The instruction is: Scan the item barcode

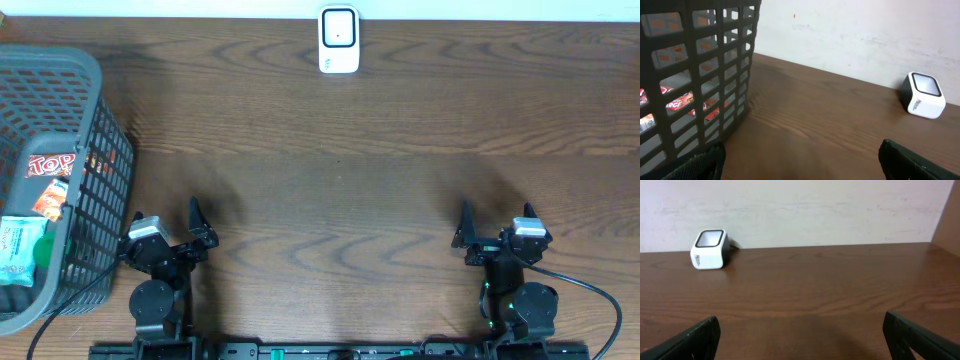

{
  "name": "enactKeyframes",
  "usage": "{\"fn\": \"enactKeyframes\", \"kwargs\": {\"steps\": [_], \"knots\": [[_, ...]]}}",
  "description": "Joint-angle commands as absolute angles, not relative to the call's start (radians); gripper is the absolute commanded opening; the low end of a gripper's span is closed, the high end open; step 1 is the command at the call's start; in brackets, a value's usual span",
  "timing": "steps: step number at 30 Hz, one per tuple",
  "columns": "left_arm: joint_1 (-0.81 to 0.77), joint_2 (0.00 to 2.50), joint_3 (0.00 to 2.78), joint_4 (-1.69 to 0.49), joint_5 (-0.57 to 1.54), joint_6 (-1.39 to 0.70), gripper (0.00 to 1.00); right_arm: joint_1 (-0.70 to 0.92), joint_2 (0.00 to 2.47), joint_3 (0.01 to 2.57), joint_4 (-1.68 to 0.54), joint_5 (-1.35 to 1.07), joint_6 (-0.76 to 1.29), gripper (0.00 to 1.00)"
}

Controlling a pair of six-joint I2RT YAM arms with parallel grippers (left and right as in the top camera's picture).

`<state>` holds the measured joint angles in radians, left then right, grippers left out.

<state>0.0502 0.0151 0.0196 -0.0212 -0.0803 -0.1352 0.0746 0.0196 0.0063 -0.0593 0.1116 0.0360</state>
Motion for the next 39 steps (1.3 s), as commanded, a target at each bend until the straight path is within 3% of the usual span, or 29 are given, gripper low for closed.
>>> {"fn": "enactKeyframes", "kwargs": {"steps": [1, 24, 29, 39], "knots": [[0.048, 0.011, 0.004, -0.064, -0.096, -0.144, 0.98, 0.088, 0.025, 0.006, -0.064, 0.107, 0.021, 0.99], [0.048, 0.010, 0.004, -0.064, -0.085, -0.144, 0.98, 0.088, 0.025, 0.006, -0.064, 0.107, 0.021, 0.99], [0.048, 0.012, 0.017, -0.073, 0.169, -0.068, 0.98, 0.088, 0.025, 0.006, -0.064, 0.107, 0.021, 0.99], [0.048, 0.222, 0.369, -0.262, 0.189, -0.102, 0.98, 0.088, 0.025, 0.006, -0.064, 0.107, 0.021, 0.99]]}}
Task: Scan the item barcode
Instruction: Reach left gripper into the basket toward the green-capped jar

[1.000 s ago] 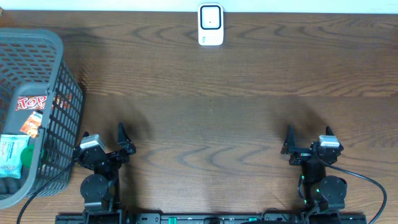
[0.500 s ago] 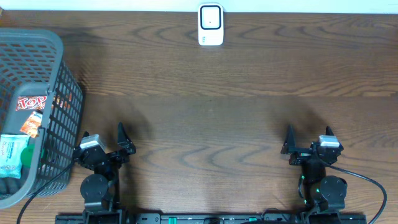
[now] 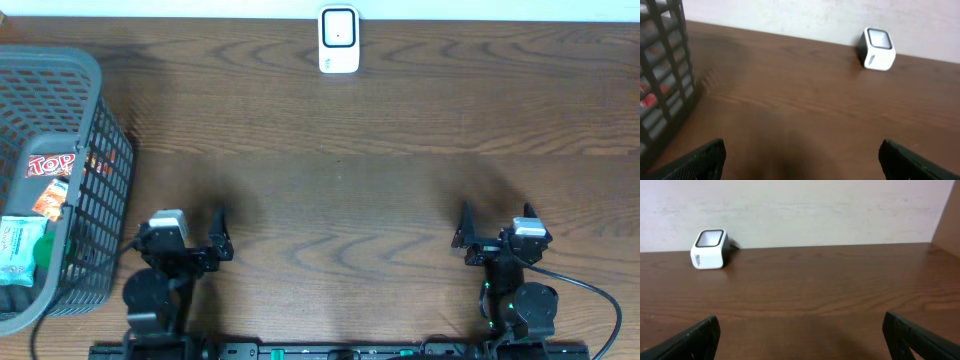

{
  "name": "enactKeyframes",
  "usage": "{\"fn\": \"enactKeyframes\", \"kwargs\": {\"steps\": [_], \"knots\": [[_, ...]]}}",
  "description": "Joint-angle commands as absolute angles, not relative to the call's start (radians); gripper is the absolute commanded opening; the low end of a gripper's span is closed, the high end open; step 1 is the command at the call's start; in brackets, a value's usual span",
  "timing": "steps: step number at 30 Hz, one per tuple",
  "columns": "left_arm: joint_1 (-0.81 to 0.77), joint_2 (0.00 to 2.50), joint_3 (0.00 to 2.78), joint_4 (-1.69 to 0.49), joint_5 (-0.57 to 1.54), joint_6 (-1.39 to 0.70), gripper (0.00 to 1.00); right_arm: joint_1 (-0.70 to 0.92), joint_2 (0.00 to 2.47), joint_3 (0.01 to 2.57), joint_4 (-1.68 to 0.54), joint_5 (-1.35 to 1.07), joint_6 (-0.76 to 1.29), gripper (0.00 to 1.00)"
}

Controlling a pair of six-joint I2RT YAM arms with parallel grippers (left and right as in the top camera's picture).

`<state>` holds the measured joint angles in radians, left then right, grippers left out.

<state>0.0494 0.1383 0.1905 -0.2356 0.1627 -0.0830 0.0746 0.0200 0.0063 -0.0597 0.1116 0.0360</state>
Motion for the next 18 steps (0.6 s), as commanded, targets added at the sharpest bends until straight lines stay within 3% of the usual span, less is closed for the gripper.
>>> {"fn": "enactKeyframes", "kwargs": {"steps": [1, 4, 5, 8, 14, 18], "knots": [[0.048, 0.270, 0.438, -0.301, 0.187, -0.111, 0.98, 0.088, 0.025, 0.006, -0.064, 0.107, 0.021, 0.99], [0.048, 0.457, 0.708, -0.495, 0.187, -0.110, 0.98, 0.088, 0.025, 0.006, -0.064, 0.107, 0.021, 0.99], [0.048, 0.577, 0.882, -0.641, 0.228, -0.109, 0.98, 0.088, 0.025, 0.006, -0.064, 0.107, 0.021, 0.99], [0.048, 0.736, 1.081, -0.807, 0.379, -0.110, 0.98, 0.088, 0.025, 0.006, -0.064, 0.107, 0.021, 0.99], [0.048, 0.893, 1.142, -0.866, 0.492, -0.087, 0.98, 0.088, 0.025, 0.006, -0.064, 0.107, 0.021, 0.99], [0.064, 0.987, 1.247, -0.946, 0.346, -0.216, 0.98, 0.088, 0.025, 0.006, -0.064, 0.107, 0.021, 0.99]]}}
